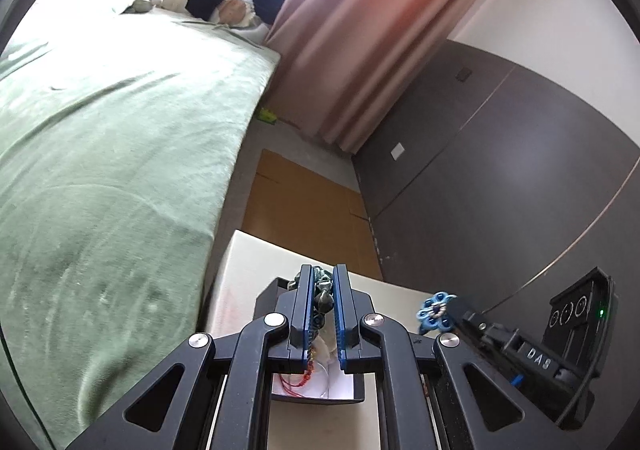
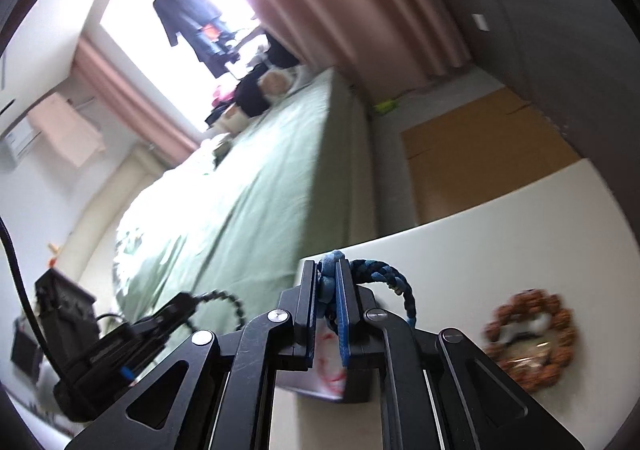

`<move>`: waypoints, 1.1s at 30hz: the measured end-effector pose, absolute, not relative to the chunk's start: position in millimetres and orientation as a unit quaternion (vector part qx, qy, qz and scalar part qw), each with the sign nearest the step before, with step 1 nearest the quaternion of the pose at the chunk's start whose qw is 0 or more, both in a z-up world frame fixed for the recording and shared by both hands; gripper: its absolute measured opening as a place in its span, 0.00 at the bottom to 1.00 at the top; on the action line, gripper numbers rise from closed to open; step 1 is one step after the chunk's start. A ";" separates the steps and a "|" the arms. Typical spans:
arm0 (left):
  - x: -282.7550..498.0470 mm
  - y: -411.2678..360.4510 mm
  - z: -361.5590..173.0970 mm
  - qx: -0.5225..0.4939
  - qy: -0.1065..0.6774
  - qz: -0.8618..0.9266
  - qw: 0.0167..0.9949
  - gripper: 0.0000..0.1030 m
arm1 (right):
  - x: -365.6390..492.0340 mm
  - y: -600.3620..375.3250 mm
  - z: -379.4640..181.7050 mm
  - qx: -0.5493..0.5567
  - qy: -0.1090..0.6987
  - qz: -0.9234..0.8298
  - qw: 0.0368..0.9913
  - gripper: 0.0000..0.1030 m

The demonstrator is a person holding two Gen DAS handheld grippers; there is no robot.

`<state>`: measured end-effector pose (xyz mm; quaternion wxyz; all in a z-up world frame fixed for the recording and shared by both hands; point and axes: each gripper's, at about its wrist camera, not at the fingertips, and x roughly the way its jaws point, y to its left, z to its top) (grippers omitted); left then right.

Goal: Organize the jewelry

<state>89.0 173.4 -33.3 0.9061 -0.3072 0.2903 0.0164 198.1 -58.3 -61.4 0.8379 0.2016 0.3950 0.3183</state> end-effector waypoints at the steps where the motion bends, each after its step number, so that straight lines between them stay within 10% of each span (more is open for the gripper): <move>1: 89.0 175.6 -32.9 -0.310 0.289 0.016 0.906 0.09 | 195.1 -50.4 -60.9 0.199 0.394 0.326 0.836 0.10; 18: 84.1 204.4 -35.7 -0.343 0.277 0.034 0.897 0.09 | 196.5 18.1 -105.5 0.152 0.424 0.335 0.828 0.11; 27: 89.3 196.3 -38.8 -0.333 0.289 0.026 0.897 0.09 | 203.9 0.3 -109.3 0.132 0.459 0.293 0.829 0.56; 33: 99.9 176.9 -42.6 -0.318 0.302 0.015 0.899 0.09 | 197.5 -35.4 -86.4 0.147 0.442 0.286 0.837 0.58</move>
